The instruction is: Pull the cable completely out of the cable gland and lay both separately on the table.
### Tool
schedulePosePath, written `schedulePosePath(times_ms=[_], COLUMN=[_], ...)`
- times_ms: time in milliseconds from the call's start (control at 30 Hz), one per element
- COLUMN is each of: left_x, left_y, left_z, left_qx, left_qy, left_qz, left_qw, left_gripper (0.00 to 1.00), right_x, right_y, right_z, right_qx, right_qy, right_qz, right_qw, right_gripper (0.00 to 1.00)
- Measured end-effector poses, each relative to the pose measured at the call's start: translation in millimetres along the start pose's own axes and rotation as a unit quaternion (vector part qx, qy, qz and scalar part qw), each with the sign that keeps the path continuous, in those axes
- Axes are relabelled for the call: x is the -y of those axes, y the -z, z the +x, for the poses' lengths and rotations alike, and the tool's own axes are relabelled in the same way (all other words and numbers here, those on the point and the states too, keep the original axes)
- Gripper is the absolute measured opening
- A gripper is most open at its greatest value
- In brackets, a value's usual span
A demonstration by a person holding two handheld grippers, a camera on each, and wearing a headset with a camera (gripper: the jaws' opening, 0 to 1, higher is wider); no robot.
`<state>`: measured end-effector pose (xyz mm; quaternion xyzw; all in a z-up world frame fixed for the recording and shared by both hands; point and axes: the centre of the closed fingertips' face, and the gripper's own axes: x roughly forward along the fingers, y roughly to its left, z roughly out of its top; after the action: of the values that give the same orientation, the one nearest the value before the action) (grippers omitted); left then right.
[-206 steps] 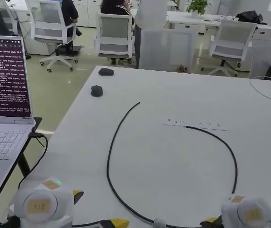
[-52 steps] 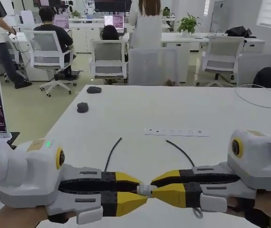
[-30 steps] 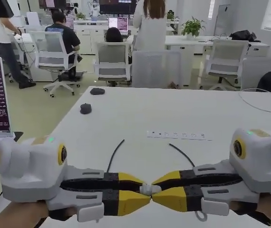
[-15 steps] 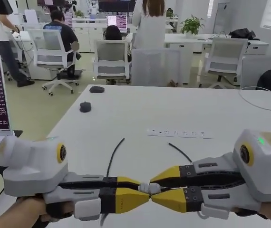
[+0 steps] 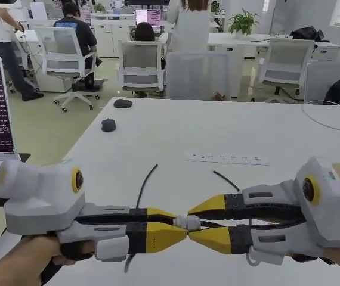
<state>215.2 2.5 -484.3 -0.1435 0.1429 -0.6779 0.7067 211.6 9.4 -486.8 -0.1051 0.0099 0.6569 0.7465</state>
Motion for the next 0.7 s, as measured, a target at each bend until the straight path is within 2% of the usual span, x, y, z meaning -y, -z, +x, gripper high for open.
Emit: schedulePosePath(times_ms=[67, 100, 133, 167, 200, 233, 267, 300, 333, 367, 533, 633, 700], left_x=[-0.6, -1.6, -1.5, -2.1, -1.4, -0.9, -0.4, -0.7, -1.8, -2.2, -1.4, -1.3, -0.2], left_y=[-1.8, -4.2, -5.6, -8.0, -8.9, -9.9, -10.2, -10.0, -10.0, -9.9, -8.5, -8.2, -9.3], left_z=[-0.3, -0.9, -1.5, -2.2, -2.6, -2.7, -2.8, -2.8, -3.1, -3.2, -2.2, -3.1, -4.1], left_qx=[0.003, 0.007, 0.009, 0.01, 0.01, 0.009, 0.008, 0.006, 0.004, 0.004, 0.0, -0.003, 0.0], left_qy=[-0.004, -0.008, -0.01, -0.016, -0.017, -0.02, -0.021, -0.025, -0.032, -0.034, -0.036, -0.037, -0.035], left_qz=[0.01, 0.018, 0.023, 0.033, 0.037, 0.043, 0.046, 0.049, 0.049, 0.05, 0.058, 0.056, 0.046], left_qw=[0.9999, 0.9998, 0.9997, 0.9993, 0.9991, 0.9988, 0.9987, 0.9985, 0.9983, 0.9982, 0.9977, 0.9978, 0.9983], left_gripper=[0.14, 0.14, 0.14, 0.14, 0.14, 0.14, 0.14, 0.14, 0.14, 0.14, 0.13, 0.13, 0.13], right_x=[2.4, 6.5, 7.3, 10.5, 14.9, 17.9, 18.5, 21.7, 20.4, 17.8, 6.6, 5.1, 2.7], right_y=[-3.1, -5.4, -8.2, -11.2, -11.9, -13.1, -13.3, -12.1, -11.2, -11.2, -12.1, -12.7, -15.4], right_z=[-1.4, -4.4, -6.0, -9.2, -10.6, -11.9, -12.7, -13.2, -12.5, -10.9, -1.9, -3.3, -2.8], right_qx=[0.019, 0.037, 0.053, 0.07, 0.08, 0.09, 0.094, 0.096, 0.092, 0.088, 0.076, 0.079, 0.079], right_qy=[0.001, 0.003, -0.004, -0.007, -0.003, -0.003, -0.007, -0.003, -0.009, -0.014, -0.033, -0.042, -0.046], right_qz=[0.05, 0.104, 0.141, 0.194, 0.22, 0.251, 0.265, 0.286, 0.292, 0.286, 0.277, 0.282, 0.27], right_qw=[0.9986, 0.9939, 0.9886, 0.9785, 0.9721, 0.9637, 0.9597, 0.9533, 0.952, 0.954, 0.9573, 0.9552, 0.9585], right_gripper=[0.24, 0.25, 0.25, 0.25, 0.25, 0.24, 0.23, 0.22, 0.21, 0.21, 0.14, 0.12, 0.12])
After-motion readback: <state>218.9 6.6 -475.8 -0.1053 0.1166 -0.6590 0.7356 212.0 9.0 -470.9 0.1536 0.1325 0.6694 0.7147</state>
